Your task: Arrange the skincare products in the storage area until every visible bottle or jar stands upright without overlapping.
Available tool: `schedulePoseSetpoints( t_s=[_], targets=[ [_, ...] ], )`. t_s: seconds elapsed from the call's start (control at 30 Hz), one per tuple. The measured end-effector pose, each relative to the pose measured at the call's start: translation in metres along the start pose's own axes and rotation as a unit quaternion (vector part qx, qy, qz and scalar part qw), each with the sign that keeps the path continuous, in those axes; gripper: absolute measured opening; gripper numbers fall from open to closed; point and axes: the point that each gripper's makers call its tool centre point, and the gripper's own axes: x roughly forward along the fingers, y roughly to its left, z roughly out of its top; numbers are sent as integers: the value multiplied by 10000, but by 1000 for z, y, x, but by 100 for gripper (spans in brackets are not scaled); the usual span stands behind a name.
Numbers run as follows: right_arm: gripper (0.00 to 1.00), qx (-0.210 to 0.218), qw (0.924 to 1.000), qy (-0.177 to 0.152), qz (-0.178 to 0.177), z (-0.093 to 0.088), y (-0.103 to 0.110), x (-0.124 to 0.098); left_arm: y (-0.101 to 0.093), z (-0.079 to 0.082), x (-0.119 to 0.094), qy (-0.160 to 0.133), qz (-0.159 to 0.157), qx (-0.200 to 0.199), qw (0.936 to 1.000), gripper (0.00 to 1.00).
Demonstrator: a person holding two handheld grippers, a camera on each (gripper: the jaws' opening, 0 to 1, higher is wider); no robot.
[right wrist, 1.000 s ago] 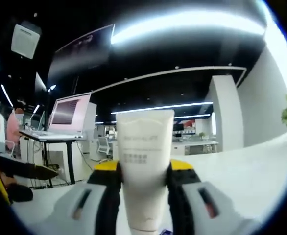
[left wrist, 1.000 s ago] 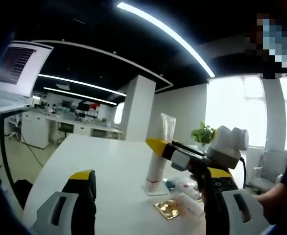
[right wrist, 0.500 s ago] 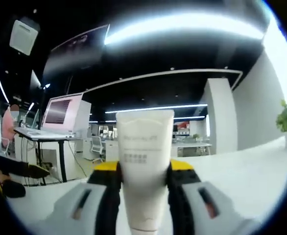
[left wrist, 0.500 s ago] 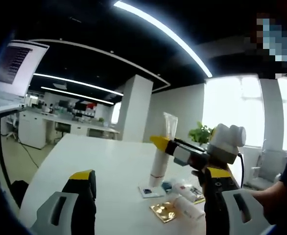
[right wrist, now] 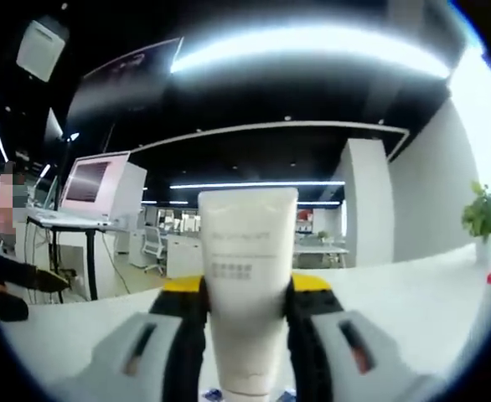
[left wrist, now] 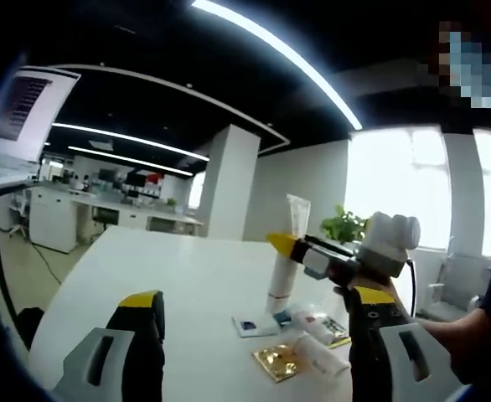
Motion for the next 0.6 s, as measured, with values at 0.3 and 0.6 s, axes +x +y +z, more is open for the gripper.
schedulePoseSetpoints(
  t_s=[0.3,0.6],
  targets=[
    [36,-32,9998,87,-191,-7,-23,-5,-3,-1,7,6,-25,-13,10000,92],
    [36,-58,9995,89,-297,-8,-39,-7,-5,-3,13,59,-54,-16,10000,92]
  ],
)
